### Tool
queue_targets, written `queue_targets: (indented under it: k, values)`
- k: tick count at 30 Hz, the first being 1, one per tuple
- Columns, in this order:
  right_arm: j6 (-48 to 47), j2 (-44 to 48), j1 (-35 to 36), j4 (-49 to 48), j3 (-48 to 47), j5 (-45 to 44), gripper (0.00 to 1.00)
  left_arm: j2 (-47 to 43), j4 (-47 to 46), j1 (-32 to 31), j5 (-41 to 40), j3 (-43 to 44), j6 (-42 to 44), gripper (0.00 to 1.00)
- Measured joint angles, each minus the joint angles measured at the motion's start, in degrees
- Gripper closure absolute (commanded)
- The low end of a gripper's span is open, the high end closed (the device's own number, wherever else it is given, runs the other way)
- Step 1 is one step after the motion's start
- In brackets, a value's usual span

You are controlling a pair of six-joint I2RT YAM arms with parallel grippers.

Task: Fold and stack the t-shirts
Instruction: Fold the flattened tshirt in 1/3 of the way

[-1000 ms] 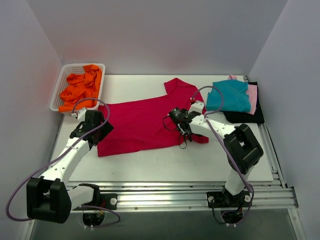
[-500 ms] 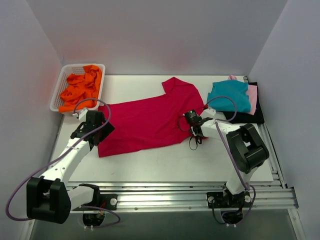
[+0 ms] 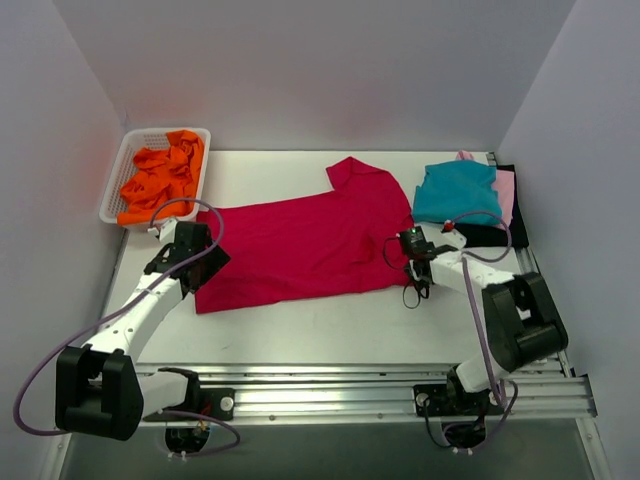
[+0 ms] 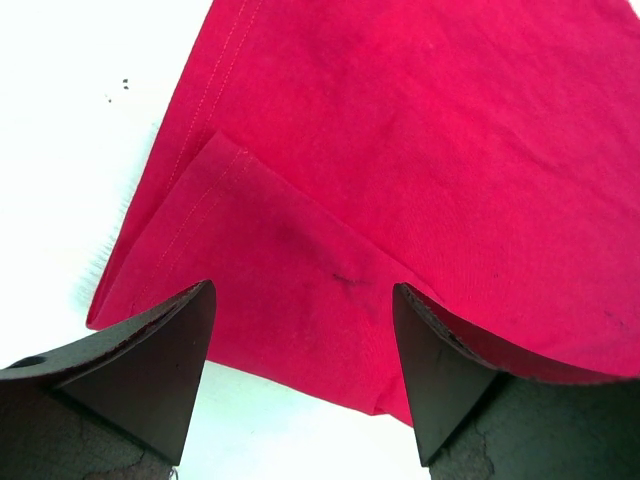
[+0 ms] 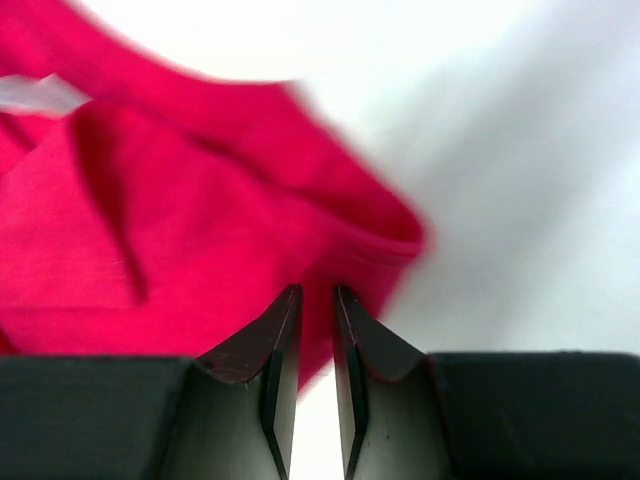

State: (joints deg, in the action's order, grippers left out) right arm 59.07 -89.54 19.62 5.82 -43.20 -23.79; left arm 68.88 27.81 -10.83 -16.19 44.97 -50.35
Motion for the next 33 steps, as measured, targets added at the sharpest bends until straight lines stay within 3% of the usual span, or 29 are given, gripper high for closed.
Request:
queue_targets:
  k: [13,15,16,19,24,33]
  values:
    - [0.7,14.4,-4.0,11.5,2.6,-5.4,0.76,1.6,0.0,0.0,-1.6,0.0,0.0,0.2]
    - [-0.3,17.0,-3.7,11.1,2.4,-5.3,0.61,1.5,0.0,0.0,-1.8,0.0,0.0,0.2]
    - [-1.1,18.0,-3.4,10.8,2.1,-5.2,0.42,1.5,0.0,0.0,-1.8,0.0,0.0,0.2]
    - [-3.8,18.4,-2.3,7.9,0.2,-3.7,0.22,1.4,0.0,-0.1,-1.8,0.0,0.0,0.2]
    - [-6.8,12.2,-1.1,0.7,-3.5,1.0,0.23,1.2,0.0,-0.4,-1.8,0.0,-0.1,0.2]
    - [-6.9,-1.0,1.5,-7.7,-5.0,5.5,0.38,-1.0,0.0,-0.4,-1.8,-0.2,0.0,0.2]
